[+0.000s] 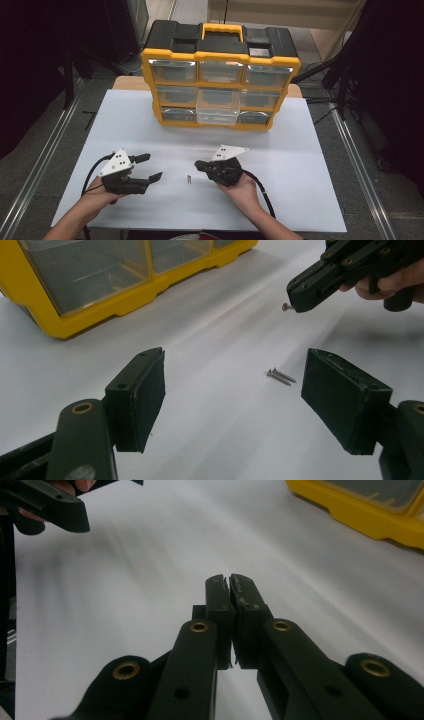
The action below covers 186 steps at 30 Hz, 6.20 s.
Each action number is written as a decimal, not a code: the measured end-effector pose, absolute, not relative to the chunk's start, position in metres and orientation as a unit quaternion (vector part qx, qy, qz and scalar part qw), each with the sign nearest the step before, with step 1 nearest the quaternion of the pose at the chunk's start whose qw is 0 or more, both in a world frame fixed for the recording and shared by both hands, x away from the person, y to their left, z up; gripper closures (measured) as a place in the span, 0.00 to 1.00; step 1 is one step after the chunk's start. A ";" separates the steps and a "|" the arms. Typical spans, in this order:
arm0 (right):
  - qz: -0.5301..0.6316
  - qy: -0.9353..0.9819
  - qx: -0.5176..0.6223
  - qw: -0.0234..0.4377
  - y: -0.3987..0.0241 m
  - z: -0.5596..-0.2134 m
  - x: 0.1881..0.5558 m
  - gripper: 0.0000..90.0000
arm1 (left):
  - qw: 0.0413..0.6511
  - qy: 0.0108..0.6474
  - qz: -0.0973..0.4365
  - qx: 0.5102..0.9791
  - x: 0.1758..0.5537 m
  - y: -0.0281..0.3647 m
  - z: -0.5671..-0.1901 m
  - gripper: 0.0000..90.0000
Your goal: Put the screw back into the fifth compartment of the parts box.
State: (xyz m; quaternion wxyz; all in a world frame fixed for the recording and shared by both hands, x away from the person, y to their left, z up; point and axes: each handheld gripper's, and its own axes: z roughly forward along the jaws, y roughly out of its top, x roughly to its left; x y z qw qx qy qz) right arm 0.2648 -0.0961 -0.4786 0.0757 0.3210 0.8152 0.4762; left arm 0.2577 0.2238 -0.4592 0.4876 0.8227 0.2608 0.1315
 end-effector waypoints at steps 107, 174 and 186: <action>0.523 0.750 0.387 0.118 -0.150 -0.374 0.300 0.98 | 0.482 0.268 0.121 0.825 0.260 0.226 -0.463 0.29; 0.529 0.718 0.425 0.154 -0.167 -0.349 0.356 0.98 | 0.482 0.267 0.120 0.826 0.260 0.227 -0.464 0.29; 0.520 0.724 0.425 0.159 -0.159 -0.355 0.357 0.87 | 0.483 0.262 0.116 0.828 0.260 0.226 -0.463 0.29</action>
